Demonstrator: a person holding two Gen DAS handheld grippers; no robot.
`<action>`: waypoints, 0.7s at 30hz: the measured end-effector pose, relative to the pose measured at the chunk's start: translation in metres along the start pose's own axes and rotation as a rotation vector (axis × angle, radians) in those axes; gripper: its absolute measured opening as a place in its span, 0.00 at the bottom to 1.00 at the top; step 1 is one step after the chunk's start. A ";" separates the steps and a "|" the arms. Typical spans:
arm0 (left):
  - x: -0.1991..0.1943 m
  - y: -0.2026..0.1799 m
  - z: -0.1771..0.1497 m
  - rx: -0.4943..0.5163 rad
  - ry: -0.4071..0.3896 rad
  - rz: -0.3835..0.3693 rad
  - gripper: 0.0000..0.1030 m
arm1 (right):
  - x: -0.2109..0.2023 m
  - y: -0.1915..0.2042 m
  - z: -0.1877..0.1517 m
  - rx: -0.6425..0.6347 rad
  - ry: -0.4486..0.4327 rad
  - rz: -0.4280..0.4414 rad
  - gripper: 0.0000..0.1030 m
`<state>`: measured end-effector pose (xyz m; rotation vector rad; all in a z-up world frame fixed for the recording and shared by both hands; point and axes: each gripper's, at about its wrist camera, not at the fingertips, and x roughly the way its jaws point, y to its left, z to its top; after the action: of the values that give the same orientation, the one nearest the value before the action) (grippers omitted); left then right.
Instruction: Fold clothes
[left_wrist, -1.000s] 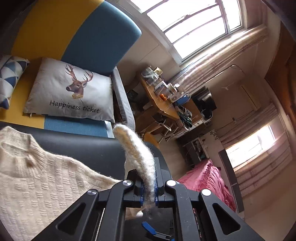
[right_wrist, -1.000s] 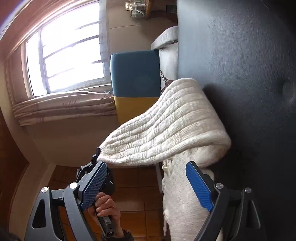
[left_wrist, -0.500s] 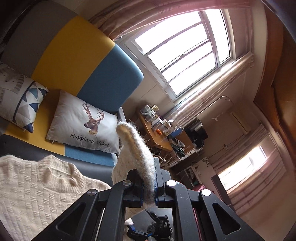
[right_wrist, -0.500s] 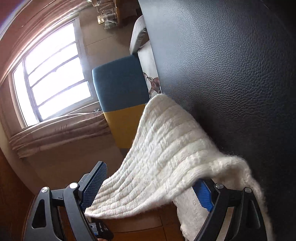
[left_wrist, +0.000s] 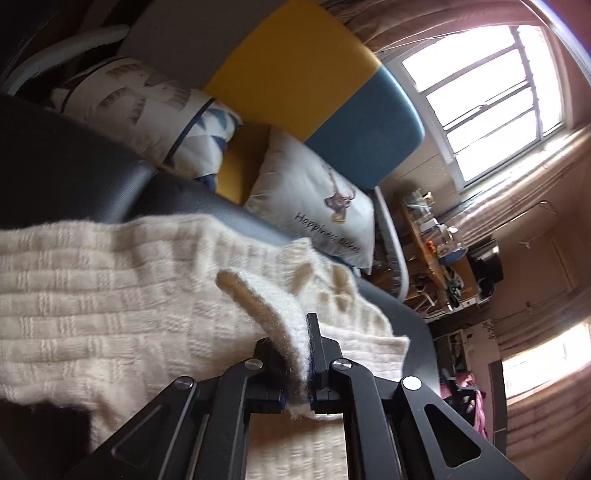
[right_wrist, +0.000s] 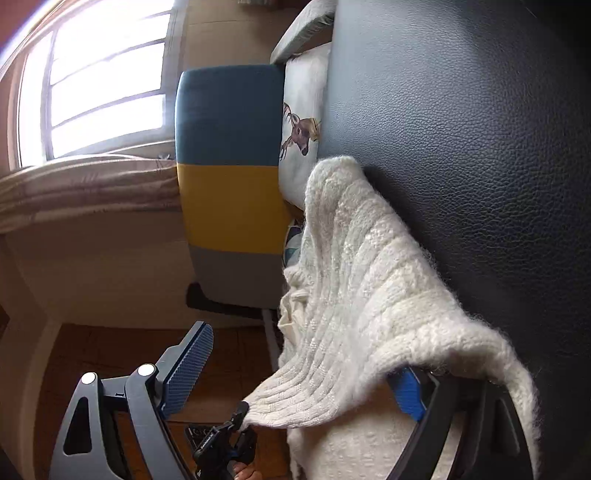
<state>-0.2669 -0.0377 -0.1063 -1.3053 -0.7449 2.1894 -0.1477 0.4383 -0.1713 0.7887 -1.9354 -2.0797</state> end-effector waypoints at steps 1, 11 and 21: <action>0.003 0.010 -0.005 -0.006 0.011 0.016 0.07 | 0.001 0.002 -0.001 -0.021 -0.001 -0.012 0.87; -0.002 0.037 -0.017 0.025 0.011 0.027 0.07 | 0.023 0.022 -0.026 -0.275 0.035 -0.224 0.87; 0.013 0.048 -0.009 0.073 0.015 0.175 0.09 | 0.022 0.021 -0.042 -0.364 0.081 -0.291 0.87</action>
<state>-0.2707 -0.0631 -0.1497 -1.3951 -0.5582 2.3165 -0.1498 0.3879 -0.1562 1.0965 -1.4065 -2.4226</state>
